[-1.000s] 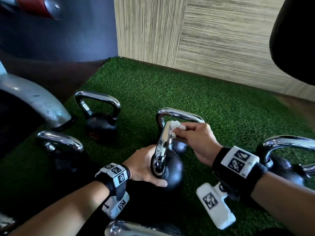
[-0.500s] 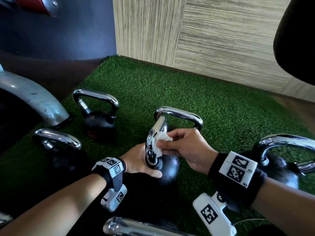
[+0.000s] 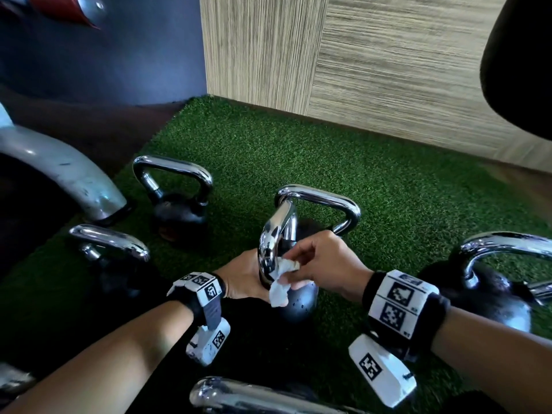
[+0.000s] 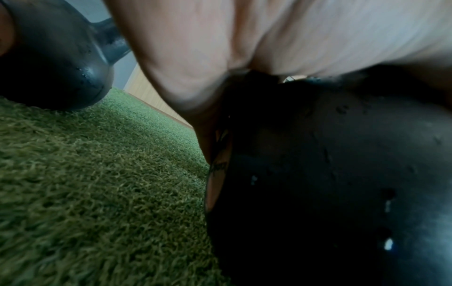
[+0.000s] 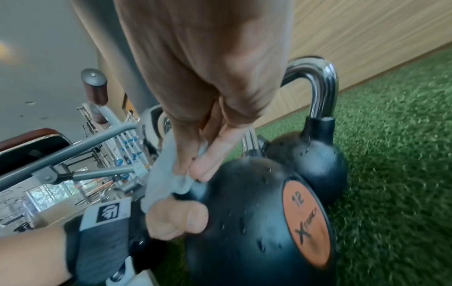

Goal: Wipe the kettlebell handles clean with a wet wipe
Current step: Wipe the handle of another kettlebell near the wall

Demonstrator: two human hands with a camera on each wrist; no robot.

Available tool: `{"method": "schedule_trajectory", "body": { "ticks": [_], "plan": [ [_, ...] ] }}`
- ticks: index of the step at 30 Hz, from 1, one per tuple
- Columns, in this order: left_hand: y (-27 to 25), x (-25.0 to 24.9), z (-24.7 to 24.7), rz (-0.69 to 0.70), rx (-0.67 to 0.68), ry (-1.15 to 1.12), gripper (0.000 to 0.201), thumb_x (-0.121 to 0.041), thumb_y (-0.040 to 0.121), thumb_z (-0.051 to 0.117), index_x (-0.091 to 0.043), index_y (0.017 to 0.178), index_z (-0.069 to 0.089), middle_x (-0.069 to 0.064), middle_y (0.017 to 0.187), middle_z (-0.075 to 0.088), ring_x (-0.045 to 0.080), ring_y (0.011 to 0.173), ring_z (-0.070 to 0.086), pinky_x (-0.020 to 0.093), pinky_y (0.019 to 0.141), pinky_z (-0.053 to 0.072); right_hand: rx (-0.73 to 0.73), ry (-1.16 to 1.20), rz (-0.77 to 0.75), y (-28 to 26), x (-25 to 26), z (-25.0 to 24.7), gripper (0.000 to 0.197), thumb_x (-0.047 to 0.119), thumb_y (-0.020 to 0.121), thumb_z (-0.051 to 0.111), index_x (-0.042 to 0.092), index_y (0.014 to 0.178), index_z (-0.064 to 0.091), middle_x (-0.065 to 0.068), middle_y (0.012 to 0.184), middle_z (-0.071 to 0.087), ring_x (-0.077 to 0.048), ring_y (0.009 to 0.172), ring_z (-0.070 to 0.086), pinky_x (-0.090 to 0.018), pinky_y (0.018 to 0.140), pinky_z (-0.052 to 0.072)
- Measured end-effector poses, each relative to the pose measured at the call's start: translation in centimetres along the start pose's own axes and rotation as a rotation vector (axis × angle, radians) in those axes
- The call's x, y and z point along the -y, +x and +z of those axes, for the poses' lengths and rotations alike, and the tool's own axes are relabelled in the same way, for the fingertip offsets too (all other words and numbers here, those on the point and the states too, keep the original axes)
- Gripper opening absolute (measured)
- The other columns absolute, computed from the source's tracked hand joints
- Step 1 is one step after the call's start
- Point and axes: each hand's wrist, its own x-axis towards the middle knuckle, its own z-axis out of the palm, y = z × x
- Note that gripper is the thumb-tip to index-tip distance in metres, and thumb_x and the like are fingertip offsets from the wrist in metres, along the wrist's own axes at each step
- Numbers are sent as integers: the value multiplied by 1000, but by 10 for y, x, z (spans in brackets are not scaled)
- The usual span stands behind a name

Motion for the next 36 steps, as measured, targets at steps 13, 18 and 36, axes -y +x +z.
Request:
{"method": "schedule_trajectory", "body": {
  "ticks": [13,18,36],
  "plan": [
    [-2,-13,4,-20,-45,58,94,-32,63,97,-25,144,51,-10,140,64,9,133,57,48,117,41,340,182,-43,12,0,-20,23,-9,89,67,10,83,77,4,82,77,-5,75,69,-21,76,54],
    [-3,-17,7,-71,-49,220,99,-59,48,95,-40,135,52,-16,134,62,4,127,58,43,112,46,420,60,-38,12,-3,-21,27,-11,89,67,12,76,72,12,65,73,8,60,62,-7,59,46],
    [-12,-19,15,89,-43,350,117,-34,53,103,-29,149,37,-12,147,47,3,133,48,17,112,36,463,775,231,2,-25,-17,31,-13,82,60,-8,112,65,-16,99,75,-19,84,76,-26,71,63]
  ]
}}
